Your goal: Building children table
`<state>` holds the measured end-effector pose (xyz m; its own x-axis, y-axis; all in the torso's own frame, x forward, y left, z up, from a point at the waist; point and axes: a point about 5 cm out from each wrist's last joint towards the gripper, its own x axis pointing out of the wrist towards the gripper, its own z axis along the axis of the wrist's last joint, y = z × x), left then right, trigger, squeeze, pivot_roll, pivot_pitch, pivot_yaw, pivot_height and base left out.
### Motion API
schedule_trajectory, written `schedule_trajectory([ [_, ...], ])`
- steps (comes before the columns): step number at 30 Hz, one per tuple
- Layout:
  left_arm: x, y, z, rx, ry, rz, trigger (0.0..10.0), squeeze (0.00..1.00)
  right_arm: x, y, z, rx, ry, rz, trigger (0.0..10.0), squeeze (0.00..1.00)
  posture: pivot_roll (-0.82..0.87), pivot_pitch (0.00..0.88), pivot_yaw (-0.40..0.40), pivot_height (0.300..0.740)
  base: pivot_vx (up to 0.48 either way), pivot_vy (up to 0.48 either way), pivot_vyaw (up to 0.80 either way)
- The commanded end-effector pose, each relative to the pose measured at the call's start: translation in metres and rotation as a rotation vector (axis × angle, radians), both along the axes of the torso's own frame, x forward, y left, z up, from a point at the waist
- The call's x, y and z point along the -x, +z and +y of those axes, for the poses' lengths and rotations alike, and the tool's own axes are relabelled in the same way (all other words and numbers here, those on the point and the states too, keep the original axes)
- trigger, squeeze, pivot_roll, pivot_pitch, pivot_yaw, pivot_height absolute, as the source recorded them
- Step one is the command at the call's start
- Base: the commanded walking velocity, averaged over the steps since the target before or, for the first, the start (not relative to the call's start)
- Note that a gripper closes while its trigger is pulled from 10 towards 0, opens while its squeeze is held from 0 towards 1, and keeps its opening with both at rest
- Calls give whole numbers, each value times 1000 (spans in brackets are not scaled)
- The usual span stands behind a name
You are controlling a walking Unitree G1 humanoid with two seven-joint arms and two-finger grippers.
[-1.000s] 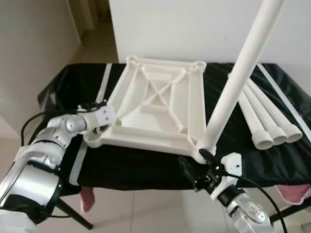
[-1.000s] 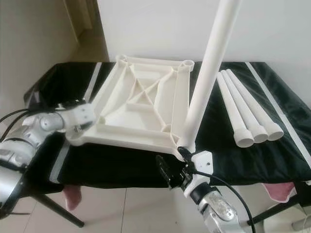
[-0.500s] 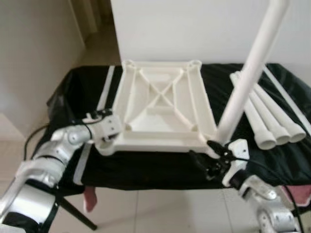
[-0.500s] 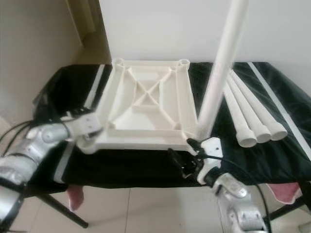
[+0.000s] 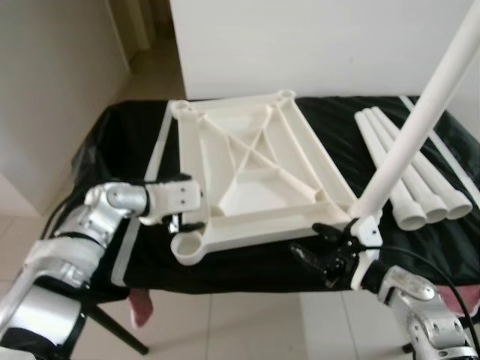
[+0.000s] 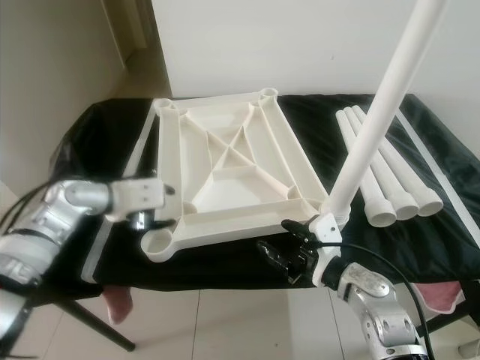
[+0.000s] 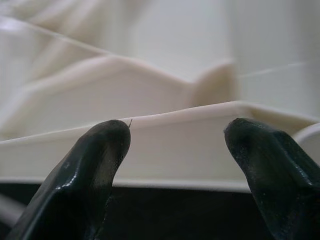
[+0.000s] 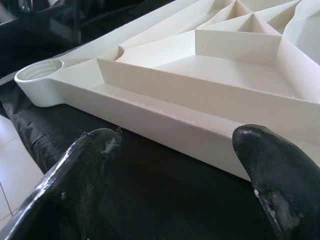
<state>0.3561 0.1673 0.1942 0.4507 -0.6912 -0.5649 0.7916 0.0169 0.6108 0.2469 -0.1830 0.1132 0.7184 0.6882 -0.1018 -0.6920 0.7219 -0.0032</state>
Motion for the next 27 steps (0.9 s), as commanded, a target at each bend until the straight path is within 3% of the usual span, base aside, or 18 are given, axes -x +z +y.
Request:
schedule_trajectory([
  [1,-3,10,2,38,36,-43,10000,0,2,-1,-5,8,-2,-5,10000,0,-56,0,15,740,0,0,0],
  [9,-15,28,-2,139,89,-96,10000,0,7,2,-15,-32,-104,-33,10000,0,-71,0,14,740,0,0,0],
  [19,-31,17,-12,123,222,-192,10000,0,12,-5,-17,-168,-356,-48,10000,0,-88,0,11,740,0,0,0],
  [24,-32,5,-24,129,224,-175,10000,0,18,-8,-16,-213,-453,-53,10000,0,-97,0,12,740,0,0,0],
  [27,-32,-6,-28,88,224,-175,10000,0,22,-11,-16,-235,-504,-35,10000,0,-103,0,13,740,0,0,0],
])
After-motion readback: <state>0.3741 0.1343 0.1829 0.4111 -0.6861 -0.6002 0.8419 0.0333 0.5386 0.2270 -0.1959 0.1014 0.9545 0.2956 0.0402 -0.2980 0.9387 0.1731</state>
